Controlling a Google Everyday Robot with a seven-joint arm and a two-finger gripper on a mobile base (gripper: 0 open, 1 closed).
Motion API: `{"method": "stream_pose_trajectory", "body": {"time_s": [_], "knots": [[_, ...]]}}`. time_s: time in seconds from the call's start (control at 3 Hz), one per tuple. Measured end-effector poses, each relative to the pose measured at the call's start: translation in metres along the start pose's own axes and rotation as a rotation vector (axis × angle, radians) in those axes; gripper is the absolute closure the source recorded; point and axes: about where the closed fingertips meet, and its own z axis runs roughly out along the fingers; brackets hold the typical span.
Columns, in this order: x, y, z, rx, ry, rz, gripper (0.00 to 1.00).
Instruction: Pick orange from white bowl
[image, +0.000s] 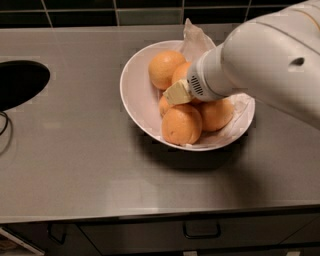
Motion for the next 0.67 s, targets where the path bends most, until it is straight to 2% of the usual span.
{"method": "stream_pose_trajectory", "body": {"time_s": [0.33,0.67], "knots": [[0.0018,-0.0031,0.0010,0.040,0.010,0.010,0.59],[0.0019,-0.0032,0.0010,0.040,0.010,0.010,0.82]]}}
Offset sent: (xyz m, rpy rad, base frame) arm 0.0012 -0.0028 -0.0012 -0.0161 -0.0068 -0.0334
